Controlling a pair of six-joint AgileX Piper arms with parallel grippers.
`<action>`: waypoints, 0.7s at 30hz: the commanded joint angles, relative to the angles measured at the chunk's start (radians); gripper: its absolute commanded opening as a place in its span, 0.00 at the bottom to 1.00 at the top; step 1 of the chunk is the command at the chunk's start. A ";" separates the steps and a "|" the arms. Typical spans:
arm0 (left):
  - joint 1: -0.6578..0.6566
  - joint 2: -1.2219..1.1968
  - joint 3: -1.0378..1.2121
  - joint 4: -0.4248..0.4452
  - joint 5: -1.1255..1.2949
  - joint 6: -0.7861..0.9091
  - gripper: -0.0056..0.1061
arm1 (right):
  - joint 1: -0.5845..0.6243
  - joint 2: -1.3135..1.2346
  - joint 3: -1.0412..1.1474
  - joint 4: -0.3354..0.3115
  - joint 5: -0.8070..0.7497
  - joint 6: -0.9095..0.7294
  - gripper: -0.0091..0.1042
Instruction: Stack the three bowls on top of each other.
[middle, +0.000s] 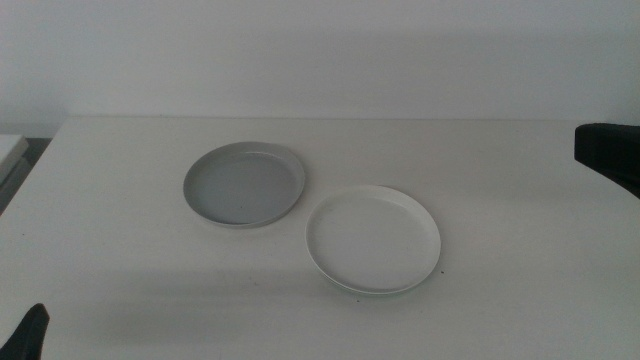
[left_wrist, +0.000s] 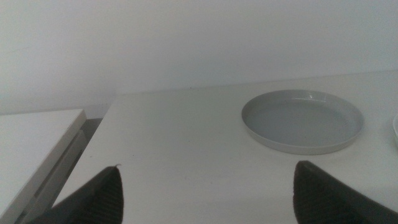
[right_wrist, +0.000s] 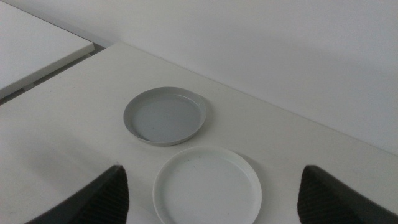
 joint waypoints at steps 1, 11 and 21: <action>0.001 -0.003 0.001 0.000 -0.014 0.000 0.89 | -0.004 -0.003 0.001 0.003 -0.012 -0.006 0.90; -0.003 0.774 -0.775 -0.052 0.746 0.031 0.89 | -0.004 -0.003 0.001 0.003 -0.014 -0.006 0.90; 0.011 1.209 -0.983 -0.257 0.655 0.030 0.89 | -0.004 -0.003 0.001 0.003 -0.014 -0.006 0.90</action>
